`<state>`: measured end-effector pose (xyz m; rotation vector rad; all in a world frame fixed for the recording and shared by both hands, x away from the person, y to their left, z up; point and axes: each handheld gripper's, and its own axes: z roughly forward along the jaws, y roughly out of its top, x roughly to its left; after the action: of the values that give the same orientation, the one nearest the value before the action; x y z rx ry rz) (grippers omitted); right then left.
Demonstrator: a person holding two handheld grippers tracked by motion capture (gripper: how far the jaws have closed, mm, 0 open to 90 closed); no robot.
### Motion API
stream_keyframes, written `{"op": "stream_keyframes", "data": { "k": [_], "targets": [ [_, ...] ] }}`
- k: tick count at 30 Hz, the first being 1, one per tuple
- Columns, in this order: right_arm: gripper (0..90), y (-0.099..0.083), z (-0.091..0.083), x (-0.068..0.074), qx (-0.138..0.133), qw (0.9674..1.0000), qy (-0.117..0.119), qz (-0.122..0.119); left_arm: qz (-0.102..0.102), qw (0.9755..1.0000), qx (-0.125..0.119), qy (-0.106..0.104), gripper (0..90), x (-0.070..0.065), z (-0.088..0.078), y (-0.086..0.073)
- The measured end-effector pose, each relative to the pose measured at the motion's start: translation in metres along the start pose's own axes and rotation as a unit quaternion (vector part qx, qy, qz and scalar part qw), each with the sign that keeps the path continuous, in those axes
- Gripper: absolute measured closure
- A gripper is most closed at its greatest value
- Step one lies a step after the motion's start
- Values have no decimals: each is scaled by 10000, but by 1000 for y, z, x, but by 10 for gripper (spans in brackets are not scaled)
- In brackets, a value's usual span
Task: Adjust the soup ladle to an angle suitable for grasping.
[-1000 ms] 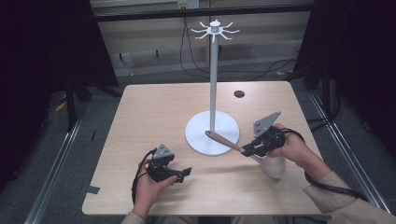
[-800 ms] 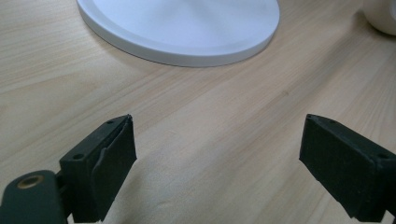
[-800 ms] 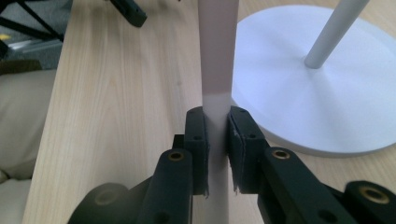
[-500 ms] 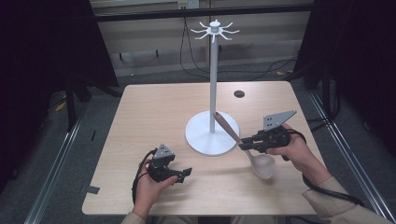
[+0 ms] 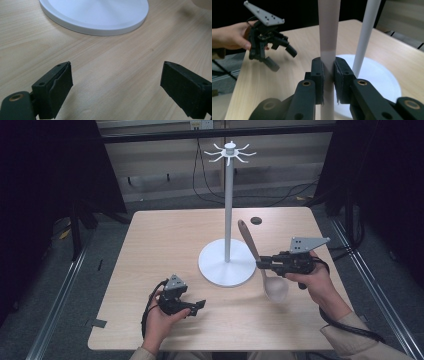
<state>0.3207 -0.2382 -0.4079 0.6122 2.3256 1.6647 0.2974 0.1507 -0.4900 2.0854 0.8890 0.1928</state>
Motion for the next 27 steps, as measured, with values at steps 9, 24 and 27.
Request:
{"op": "stream_keyframes", "data": {
  "k": [9,24,27],
  "targets": [
    [796,11,-2,4,-391,9987,-328,1,1,10000,-14,12,106,0,-1,0],
    [796,26,-5,6,-668,9944,-809,135,-10,10000,-3,0,106,0,0,0],
    [795,29,-6,6,-681,9937,-876,153,3,10000,19,-10,106,0,0,-1]
  ]
}}
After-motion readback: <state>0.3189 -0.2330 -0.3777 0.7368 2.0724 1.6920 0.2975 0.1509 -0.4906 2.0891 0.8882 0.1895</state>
